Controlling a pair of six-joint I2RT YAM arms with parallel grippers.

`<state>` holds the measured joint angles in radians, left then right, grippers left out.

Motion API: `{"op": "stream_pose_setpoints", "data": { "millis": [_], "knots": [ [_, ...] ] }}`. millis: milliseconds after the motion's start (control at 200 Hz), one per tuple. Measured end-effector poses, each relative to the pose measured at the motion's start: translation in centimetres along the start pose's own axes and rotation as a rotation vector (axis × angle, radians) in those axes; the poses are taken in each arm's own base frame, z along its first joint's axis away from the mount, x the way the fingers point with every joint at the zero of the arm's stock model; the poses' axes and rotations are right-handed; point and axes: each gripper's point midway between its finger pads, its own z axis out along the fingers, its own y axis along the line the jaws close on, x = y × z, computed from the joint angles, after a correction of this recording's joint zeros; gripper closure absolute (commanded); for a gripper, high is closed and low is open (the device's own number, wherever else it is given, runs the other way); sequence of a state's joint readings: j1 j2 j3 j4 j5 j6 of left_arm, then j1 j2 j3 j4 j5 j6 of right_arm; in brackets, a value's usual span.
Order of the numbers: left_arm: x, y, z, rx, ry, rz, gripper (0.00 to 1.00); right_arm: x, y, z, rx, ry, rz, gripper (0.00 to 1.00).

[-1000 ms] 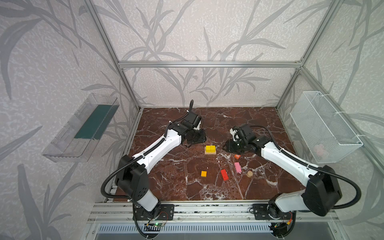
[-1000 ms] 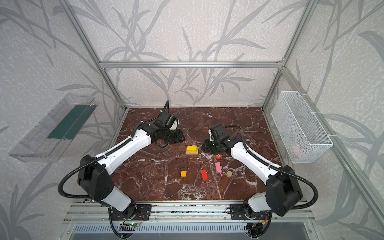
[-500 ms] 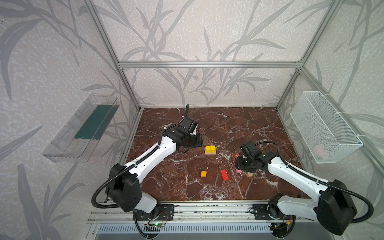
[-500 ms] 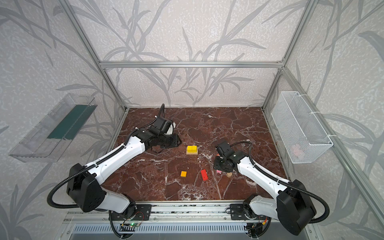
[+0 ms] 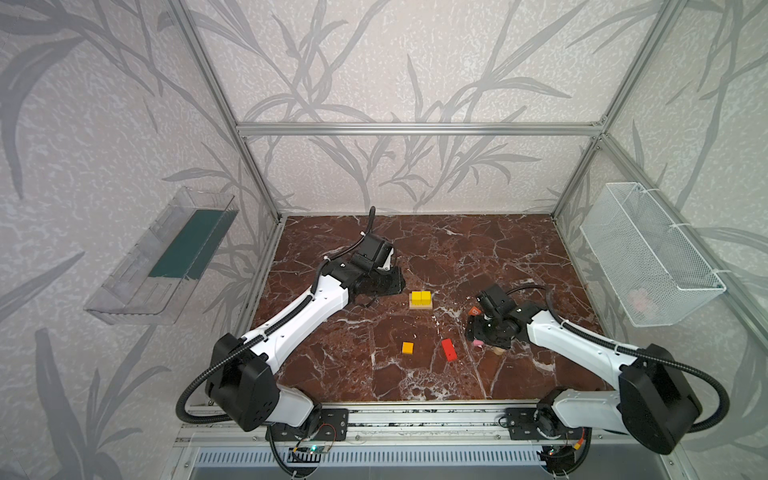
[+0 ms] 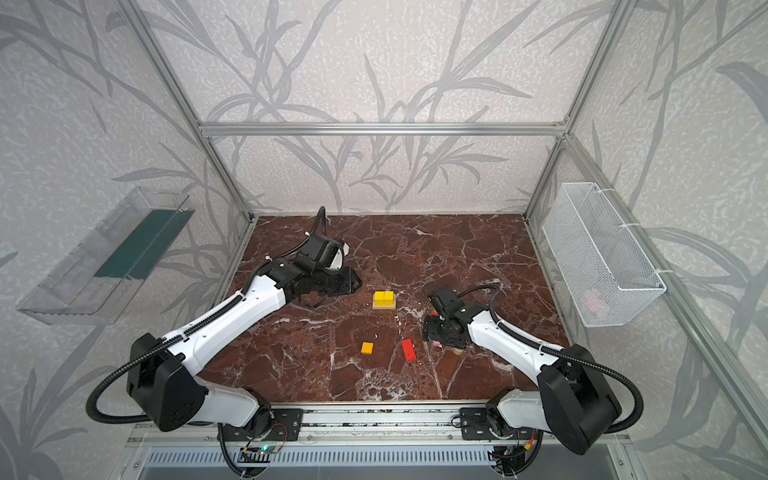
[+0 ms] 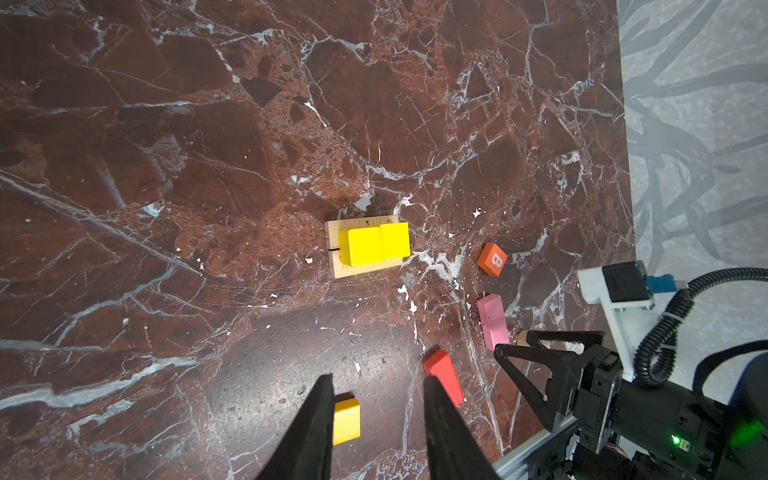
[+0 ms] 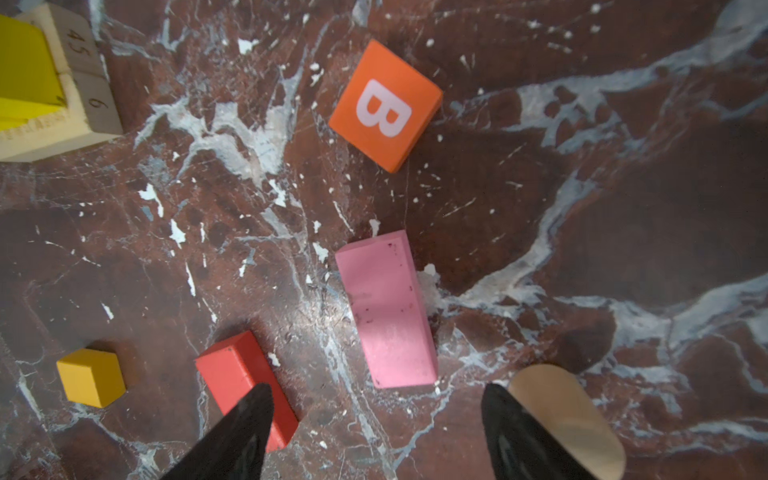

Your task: Build the wood block tower

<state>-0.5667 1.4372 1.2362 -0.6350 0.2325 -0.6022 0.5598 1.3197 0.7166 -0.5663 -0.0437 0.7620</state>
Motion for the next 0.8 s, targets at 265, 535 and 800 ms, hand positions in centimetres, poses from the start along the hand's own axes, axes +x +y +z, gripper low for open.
{"op": "stream_pose_setpoints", "data": {
  "millis": [265,535,800],
  "knots": [
    [0.0,0.0,0.0,-0.001,0.000,0.000,0.65,-0.2,0.4,1.4,-0.013,0.025,-0.003,0.20],
    [0.0,0.1,0.0,-0.007,0.001,-0.001,0.65,0.0,0.9,2.3,-0.049,0.041,-0.002,0.22],
    [0.1,0.2,0.0,-0.011,0.004,-0.002,0.65,0.2,1.5,2.6,-0.086,0.046,0.007,0.27]
  ]
}}
